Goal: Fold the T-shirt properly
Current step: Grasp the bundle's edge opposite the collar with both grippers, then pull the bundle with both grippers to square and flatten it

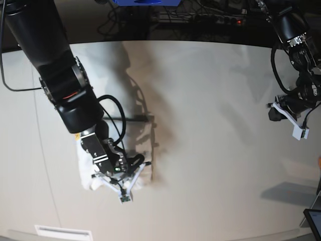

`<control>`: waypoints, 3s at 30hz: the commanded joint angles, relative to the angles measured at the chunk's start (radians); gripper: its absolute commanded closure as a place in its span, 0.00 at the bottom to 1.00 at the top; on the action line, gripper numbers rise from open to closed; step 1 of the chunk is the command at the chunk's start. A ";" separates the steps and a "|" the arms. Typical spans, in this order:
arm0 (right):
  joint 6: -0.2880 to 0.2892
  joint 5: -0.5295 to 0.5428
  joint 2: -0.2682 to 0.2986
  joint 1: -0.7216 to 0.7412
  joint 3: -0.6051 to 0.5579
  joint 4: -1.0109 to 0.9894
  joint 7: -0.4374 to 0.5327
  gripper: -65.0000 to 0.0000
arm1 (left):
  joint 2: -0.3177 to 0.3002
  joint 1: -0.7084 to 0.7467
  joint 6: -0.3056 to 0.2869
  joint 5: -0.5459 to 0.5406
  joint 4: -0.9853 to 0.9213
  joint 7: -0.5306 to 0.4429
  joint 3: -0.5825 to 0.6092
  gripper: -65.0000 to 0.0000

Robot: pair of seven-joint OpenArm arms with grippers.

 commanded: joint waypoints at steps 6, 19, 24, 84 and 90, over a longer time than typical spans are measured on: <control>0.009 -0.008 0.010 0.038 0.004 0.083 -0.063 0.94 | 0.022 -0.028 0.003 -0.013 0.021 -0.022 0.079 0.97; -0.132 -0.010 0.211 -0.252 0.157 0.801 -0.263 0.95 | 0.254 -0.117 0.000 0.360 0.122 -0.425 0.584 0.97; -0.132 -0.008 0.272 -0.440 0.257 0.984 -0.263 0.95 | 0.308 -0.105 -0.002 0.483 0.125 -0.579 0.733 0.97; -0.140 -0.013 0.285 -0.720 0.267 1.021 -0.097 0.95 | 0.426 -0.148 -0.040 0.521 -0.125 -0.761 0.771 0.97; -0.140 -0.011 0.283 -0.743 0.266 0.976 -0.074 0.95 | 0.446 -0.156 -0.042 0.521 -0.256 -0.763 0.829 0.97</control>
